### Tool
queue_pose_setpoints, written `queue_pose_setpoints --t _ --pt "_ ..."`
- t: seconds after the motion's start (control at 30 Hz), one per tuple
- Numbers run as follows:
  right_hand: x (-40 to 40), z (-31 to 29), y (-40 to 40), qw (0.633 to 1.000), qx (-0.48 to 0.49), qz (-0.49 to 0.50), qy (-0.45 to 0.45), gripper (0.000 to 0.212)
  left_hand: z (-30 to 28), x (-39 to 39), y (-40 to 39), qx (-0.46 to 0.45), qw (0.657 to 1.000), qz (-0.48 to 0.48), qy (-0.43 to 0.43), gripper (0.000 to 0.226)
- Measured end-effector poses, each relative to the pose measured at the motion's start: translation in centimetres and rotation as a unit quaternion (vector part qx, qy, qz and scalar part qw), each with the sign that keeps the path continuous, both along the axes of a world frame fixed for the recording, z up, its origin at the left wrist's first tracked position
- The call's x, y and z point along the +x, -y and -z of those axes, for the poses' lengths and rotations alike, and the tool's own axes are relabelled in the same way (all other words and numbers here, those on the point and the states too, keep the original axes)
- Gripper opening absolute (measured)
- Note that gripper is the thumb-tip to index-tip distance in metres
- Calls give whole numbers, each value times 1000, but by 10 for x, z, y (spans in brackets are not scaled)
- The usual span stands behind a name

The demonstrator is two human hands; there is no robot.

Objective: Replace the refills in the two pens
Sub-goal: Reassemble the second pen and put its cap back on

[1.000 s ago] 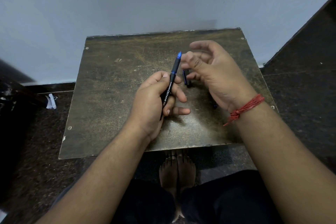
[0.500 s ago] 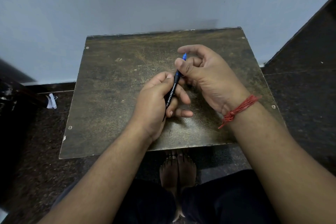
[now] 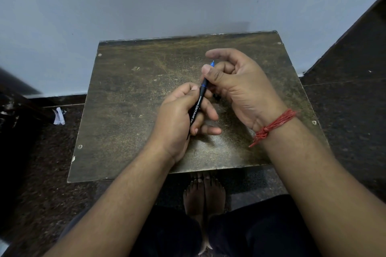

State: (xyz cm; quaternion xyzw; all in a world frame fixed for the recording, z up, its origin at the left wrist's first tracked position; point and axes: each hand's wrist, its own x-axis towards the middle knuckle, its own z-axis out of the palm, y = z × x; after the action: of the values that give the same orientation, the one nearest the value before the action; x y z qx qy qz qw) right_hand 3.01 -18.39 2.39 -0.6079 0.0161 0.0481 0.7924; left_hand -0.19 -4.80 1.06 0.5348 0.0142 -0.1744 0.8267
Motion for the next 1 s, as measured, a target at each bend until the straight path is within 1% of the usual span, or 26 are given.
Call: queue_pose_setpoints --t 0.13,0.17,0.27,0.3,0.37,0.43,0.6,0.77,0.9,1.0 --pt "-1 -1 -2 1000 -16 8 -2 46 0 0 0 -5 1000 -2 -1 24" --pt "-1 -1 -2 1000 -13 13 -2 45 0 1 0 -6 1000 -4 -2 24" --pt "1 0 4 1000 6 22 -2 27 1 1 -1 -2 1000 -7 1 25" --pt "1 0 6 1000 17 14 -2 25 1 1 -1 -2 1000 -7 2 25" --pt "1 -1 7 999 37 -9 -3 28 1 1 -2 -3 1000 -7 2 26" --pt "0 -1 5 999 34 -19 -4 31 2 1 -2 -5 1000 -7 1 26" --pt "0 0 -1 1000 -3 12 -10 32 2 0 0 -2 1000 -1 1 26" --pt "0 0 -1 1000 12 17 -4 31 2 1 0 -1 1000 -8 -2 26" --pt "-1 -2 1 998 54 -7 -17 30 1 1 0 2 1000 -10 -2 26" --pt "-1 -3 -1 999 29 -3 -20 35 1 0 0 1 1000 -6 -1 25"
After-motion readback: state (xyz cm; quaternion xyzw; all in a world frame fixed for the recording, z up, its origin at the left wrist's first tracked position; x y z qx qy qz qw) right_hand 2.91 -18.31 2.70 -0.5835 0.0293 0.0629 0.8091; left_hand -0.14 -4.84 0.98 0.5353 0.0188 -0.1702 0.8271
